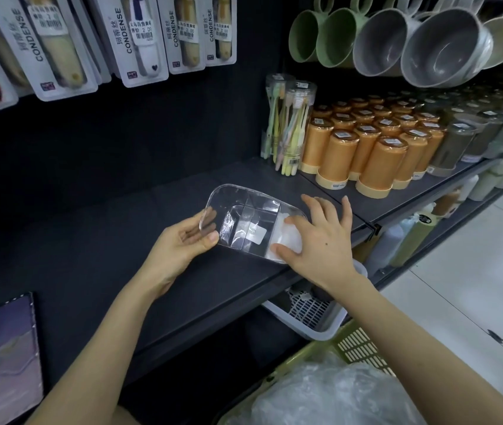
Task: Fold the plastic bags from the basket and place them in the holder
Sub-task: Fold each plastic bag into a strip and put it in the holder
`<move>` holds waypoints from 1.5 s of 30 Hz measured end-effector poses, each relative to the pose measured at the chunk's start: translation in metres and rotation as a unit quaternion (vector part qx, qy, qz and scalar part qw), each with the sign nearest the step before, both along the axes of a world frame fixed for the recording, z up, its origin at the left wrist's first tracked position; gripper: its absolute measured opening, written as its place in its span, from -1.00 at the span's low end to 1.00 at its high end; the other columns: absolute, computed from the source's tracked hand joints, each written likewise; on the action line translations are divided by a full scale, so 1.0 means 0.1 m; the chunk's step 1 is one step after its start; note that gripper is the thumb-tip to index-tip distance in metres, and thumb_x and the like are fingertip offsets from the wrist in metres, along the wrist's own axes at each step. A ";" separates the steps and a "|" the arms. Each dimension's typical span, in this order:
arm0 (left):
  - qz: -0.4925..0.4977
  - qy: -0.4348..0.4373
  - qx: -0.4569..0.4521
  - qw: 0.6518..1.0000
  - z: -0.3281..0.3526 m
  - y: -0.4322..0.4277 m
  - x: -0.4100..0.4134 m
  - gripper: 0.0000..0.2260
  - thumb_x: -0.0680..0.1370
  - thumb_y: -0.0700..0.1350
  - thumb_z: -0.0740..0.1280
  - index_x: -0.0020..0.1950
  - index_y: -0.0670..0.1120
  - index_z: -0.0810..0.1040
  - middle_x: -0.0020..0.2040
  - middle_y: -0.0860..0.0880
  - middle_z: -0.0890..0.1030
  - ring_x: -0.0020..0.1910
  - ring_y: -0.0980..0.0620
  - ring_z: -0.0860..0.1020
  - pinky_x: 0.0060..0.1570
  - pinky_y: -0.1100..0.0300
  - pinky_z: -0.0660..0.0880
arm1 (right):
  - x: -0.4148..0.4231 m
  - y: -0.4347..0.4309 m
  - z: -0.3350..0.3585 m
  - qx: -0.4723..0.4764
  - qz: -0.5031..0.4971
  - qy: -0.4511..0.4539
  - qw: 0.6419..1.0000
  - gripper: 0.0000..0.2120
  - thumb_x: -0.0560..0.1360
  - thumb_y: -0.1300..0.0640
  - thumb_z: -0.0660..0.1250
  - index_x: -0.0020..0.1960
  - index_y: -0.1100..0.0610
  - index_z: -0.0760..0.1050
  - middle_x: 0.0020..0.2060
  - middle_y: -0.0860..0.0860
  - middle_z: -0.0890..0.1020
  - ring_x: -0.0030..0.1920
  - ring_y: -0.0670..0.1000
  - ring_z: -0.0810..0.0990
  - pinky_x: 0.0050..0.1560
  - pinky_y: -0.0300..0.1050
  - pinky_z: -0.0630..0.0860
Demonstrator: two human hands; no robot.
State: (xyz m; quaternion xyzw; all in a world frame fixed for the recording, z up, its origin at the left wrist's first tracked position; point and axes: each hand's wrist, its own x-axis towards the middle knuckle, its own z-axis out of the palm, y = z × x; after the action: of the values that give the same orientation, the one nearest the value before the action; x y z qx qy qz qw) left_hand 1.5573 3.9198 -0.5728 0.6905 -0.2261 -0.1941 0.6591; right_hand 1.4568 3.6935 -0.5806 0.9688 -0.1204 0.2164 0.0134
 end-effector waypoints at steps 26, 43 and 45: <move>0.026 -0.032 0.033 0.999 -0.03 -0.02 0.02 -0.48 0.55 -0.22 0.34 0.49 -0.10 0.30 0.44 0.02 0.40 0.33 0.14 0.45 0.16 0.49 0.40 | 0.01 -0.28 0.32 0.096 0.084 0.042 0.991 -0.41 0.30 -0.41 0.10 0.12 -0.15 0.63 0.45 0.04 0.37 0.47 0.16 0.25 0.45 0.29 -0.08; 0.026 -0.037 0.035 0.998 -0.02 -0.03 0.04 -0.49 0.55 -0.22 0.33 0.49 -0.12 0.29 0.42 0.04 0.40 0.30 0.16 0.46 0.14 0.51 0.40 | 0.17 -0.03 0.35 0.044 -0.002 0.098 0.994 -0.49 0.33 -0.30 0.42 0.22 -0.15 0.51 0.50 0.02 0.25 0.51 0.09 0.11 0.46 0.25 -0.21; 0.026 -0.041 0.039 0.998 -0.03 -0.03 0.03 -0.49 0.56 -0.22 0.33 0.49 -0.12 0.29 0.41 0.05 0.40 0.30 0.15 0.46 0.14 0.51 0.40 | 0.21 0.01 0.30 0.025 -0.011 0.119 0.993 -0.46 0.33 -0.32 0.40 0.25 -0.13 0.49 0.49 0.02 0.25 0.50 0.10 0.12 0.47 0.28 -0.18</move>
State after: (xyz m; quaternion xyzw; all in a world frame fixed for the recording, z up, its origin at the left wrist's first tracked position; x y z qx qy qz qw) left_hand 1.5607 3.9169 -0.5754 0.7289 -0.2271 -0.1566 0.6266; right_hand 1.4774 3.6941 -0.5509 0.9863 -0.1337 0.0965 0.0063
